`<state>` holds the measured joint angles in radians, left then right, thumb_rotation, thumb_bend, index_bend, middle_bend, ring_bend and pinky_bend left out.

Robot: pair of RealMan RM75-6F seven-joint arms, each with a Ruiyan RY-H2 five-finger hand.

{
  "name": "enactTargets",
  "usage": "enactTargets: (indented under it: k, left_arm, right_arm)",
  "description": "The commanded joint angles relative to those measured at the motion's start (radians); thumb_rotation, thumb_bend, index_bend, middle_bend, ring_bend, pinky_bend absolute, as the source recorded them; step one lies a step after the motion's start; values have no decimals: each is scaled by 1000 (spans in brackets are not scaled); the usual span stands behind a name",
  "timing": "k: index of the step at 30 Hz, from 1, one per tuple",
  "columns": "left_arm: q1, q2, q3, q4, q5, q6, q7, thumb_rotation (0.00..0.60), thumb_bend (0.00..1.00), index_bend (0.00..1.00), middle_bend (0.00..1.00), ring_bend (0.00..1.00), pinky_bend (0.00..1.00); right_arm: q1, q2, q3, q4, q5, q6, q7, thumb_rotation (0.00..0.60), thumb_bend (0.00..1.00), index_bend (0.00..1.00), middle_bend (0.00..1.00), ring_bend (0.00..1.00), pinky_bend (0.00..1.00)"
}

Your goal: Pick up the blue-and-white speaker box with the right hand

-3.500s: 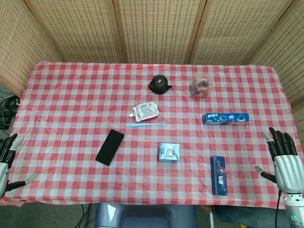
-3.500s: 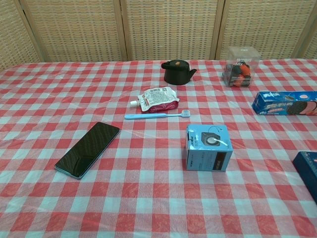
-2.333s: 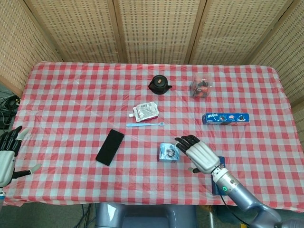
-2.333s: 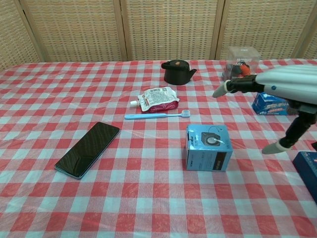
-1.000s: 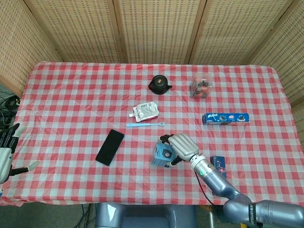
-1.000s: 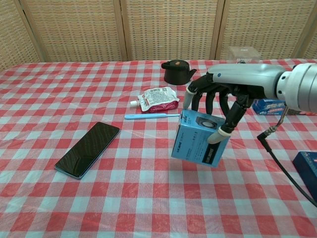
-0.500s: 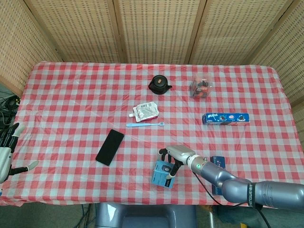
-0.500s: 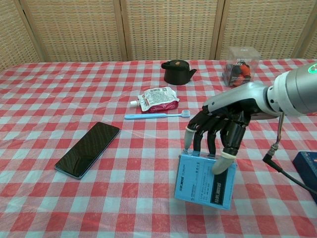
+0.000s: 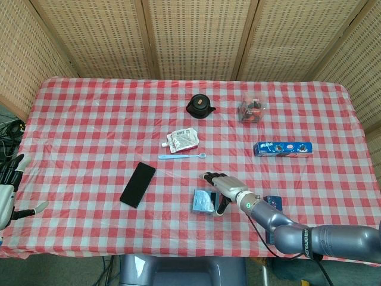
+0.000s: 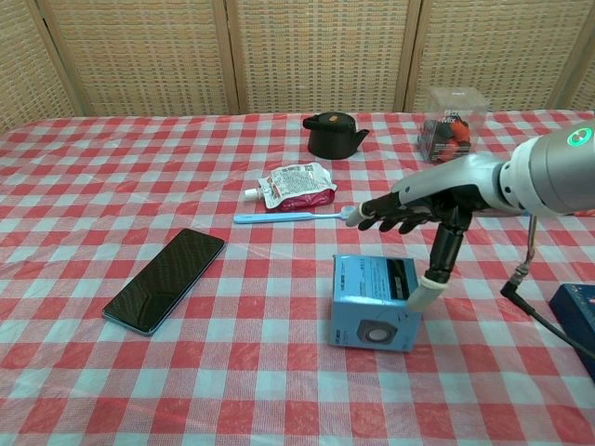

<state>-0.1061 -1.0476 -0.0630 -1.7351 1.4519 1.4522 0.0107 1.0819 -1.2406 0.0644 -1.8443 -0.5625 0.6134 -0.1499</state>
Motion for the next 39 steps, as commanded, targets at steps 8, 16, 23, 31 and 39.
enactTargets:
  k: [8,16,23,31,39]
  left_arm:
    - [1,-3,5,-5,11,6,11,600,0,0,0,0,0]
    - [3,-4,8,-6,16,11,12,600,0,0,0,0,0]
    - [4,-1,6,-4,12,11,3,600,0,0,0,0,0]
    - [4,2,6,-3,13,11,-4,600,0,0,0,0,0]
    - [3,3,6,-3,11,9,-5,600,0,0,0,0,0]
  right_arm:
    - [-142,-9,12,-88,-332,315,-46,600,0,12,0,0,0]
    - [-207,-118,-91,-37,-516,391,-184,600,0,118,96,8,0]
    - [-249,-206,-130,27,-601,420,-266,600,0,126,122,30,0]
    - [-281,-290,-121,140,-699,475,-308,600,17,253,283,247,170]
    - [-320,-368,-98,277,-796,522,-271,600,283,420,480,439,427]
